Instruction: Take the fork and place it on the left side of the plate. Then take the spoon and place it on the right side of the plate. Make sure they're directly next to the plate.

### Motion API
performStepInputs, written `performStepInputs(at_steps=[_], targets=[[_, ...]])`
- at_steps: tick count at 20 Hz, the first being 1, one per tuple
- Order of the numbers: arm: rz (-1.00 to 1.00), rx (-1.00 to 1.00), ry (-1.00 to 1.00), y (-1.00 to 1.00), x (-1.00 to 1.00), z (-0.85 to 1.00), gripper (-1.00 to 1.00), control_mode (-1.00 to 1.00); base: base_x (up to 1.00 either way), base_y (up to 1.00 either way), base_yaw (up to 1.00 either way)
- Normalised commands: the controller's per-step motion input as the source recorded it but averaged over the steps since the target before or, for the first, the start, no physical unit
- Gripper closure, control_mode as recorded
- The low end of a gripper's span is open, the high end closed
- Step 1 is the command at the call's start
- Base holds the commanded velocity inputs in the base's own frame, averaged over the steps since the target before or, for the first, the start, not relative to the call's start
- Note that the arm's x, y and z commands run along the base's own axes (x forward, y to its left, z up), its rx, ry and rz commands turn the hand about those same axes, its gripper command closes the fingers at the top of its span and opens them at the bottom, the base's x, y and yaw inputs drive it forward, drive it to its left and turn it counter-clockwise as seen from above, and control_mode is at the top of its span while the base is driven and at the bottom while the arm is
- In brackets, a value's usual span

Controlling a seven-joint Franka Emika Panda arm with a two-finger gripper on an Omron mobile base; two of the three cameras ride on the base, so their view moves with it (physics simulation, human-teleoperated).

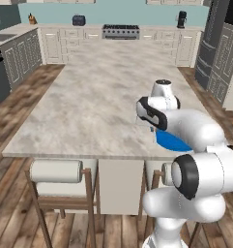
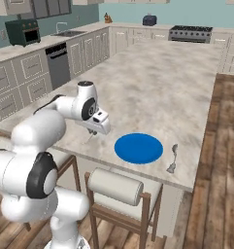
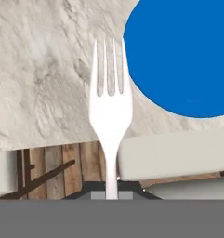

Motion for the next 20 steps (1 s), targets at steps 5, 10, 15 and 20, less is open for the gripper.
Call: performStepInputs(at_steps=[5,10,15,20], targets=[[0.00,0.01,0.04,-0.13,0.58,-0.48,1.00,-1.00,0.00,0.00,0.00],[0.00,0.00,0.04,-0.09,0.61,-0.47,1.00,-1.00,0.00,0.00,0.00],[0.00,0.00,0.05,-0.04,0.51,-0.49,1.00,-1.00,0.00,0.00,0.00],[0.00,0.00,0.04,-0.03,0.39,-0.44,1.00,-1.00,0.00,0.00,0.00]])
